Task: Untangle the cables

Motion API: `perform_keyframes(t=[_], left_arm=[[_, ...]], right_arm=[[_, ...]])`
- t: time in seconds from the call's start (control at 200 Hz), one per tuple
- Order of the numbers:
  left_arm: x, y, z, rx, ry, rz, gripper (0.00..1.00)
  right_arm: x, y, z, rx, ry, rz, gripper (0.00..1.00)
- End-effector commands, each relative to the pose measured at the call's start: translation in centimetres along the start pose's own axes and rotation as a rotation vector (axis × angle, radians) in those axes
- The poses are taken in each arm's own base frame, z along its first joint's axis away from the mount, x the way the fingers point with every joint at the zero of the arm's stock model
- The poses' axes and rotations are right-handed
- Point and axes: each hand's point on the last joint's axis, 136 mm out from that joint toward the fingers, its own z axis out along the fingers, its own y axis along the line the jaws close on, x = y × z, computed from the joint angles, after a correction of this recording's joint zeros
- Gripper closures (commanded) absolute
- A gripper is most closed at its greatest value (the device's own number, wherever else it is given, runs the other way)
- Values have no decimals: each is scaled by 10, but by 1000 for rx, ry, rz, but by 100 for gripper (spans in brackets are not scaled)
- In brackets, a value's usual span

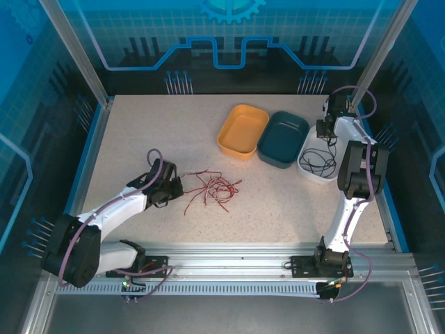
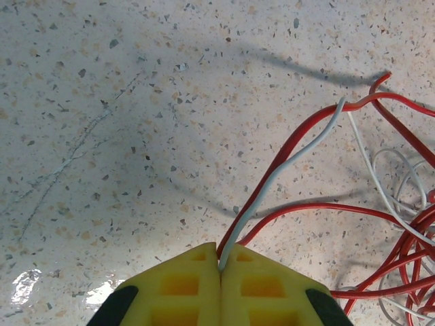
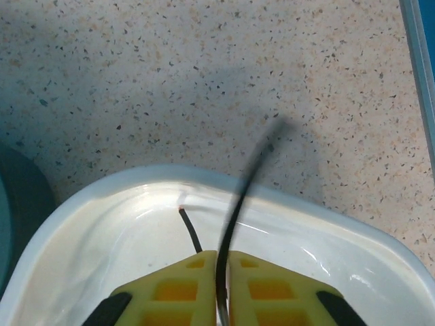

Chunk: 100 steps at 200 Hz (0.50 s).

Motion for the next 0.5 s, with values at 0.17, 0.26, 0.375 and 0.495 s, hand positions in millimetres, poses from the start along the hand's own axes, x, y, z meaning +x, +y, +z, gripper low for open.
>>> perform_keyframes(t=[0.17, 0.26, 0.375, 0.495], left_arm=[[-2, -2, -6, 32, -23, -11, 100], [-2, -2, -6, 34, -24, -10, 100], [-2, -2, -7, 38, -26, -11, 100], [-1, -1, -8, 43, -31, -10, 100]], right_arm=[[5, 1, -26, -26, 2, 30, 66], [2, -2, -37, -23, -12, 43, 64], [2, -5, -52, -15, -18, 67, 63], [10, -19, -70, 49, -1, 134, 69]])
